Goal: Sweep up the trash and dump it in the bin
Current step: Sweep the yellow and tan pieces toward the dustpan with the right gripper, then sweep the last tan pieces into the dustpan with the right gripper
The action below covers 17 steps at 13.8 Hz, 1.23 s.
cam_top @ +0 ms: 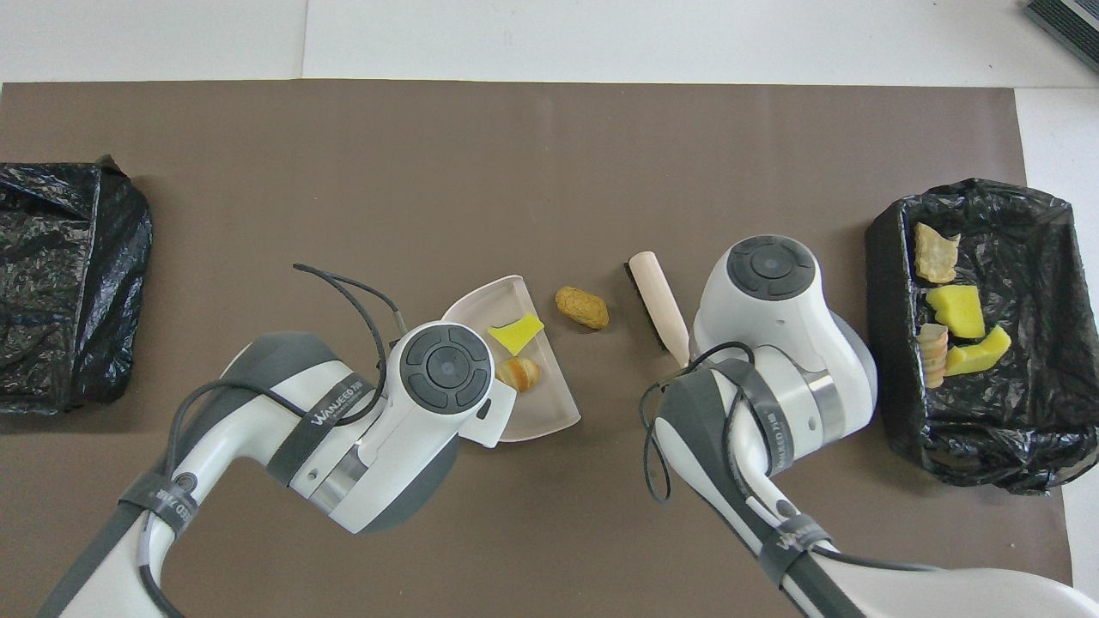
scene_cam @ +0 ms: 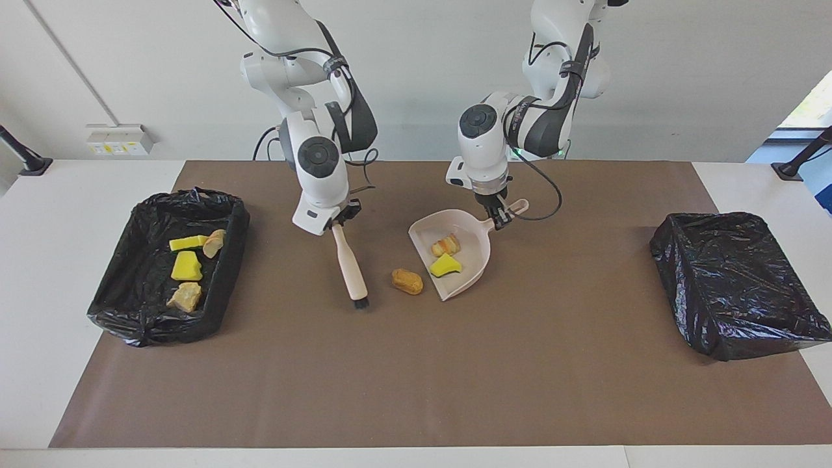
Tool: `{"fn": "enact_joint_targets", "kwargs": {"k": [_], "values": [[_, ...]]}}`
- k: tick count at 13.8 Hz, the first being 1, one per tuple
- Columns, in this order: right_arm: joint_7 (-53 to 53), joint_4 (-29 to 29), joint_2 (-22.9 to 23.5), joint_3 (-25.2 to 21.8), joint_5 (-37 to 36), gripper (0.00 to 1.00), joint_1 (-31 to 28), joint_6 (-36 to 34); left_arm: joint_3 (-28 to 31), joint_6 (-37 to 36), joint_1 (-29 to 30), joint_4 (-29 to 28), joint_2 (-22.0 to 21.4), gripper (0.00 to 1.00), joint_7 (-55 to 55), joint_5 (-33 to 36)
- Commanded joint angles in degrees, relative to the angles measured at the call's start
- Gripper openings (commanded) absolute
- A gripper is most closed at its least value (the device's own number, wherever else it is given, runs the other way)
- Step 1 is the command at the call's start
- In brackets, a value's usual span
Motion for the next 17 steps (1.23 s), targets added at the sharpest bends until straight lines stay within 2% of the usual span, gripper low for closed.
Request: {"fn": "enact_joint_targets", "kwargs": {"k": [1,3,6,9,14,17], "values": [[-0.8,-0.8,0.8,0.5,6.8,0.00,2.0,2.5,-0.2,1.1,0.5,-2.1,-1.5,0.00,-0.3,-0.4],[-0.2,-1.0,0.1,0.9,12.3,0.00,4.2,1.6,-0.2,1.2,0.5,-2.2,-1.5,0.00,-0.3,-0.4],[0.7,-3.0,-2.0,0.9,24.9,0.00,4.9,0.7,-0.2,1.3,0.6,-2.4,-1.6,0.00,0.1,-0.4],[0.9,-5.0,-6.5,0.9,29.9,0.00,4.8,-0.4,-0.2,2.1,0.6,-2.6,-1.5,0.00,0.8,-0.5],[2.2,-4.1,-8.6,0.3,27.6,0.00,1.7,-3.5,-0.2,6.2,2.2,-2.8,-1.2,0.00,7.1,-0.5],[6.9,-3.8,-10.0,-0.1,18.5,0.00,0.8,-5.9,-0.2,6.6,2.3,-3.1,-1.2,0.00,10.5,-0.5]]}}
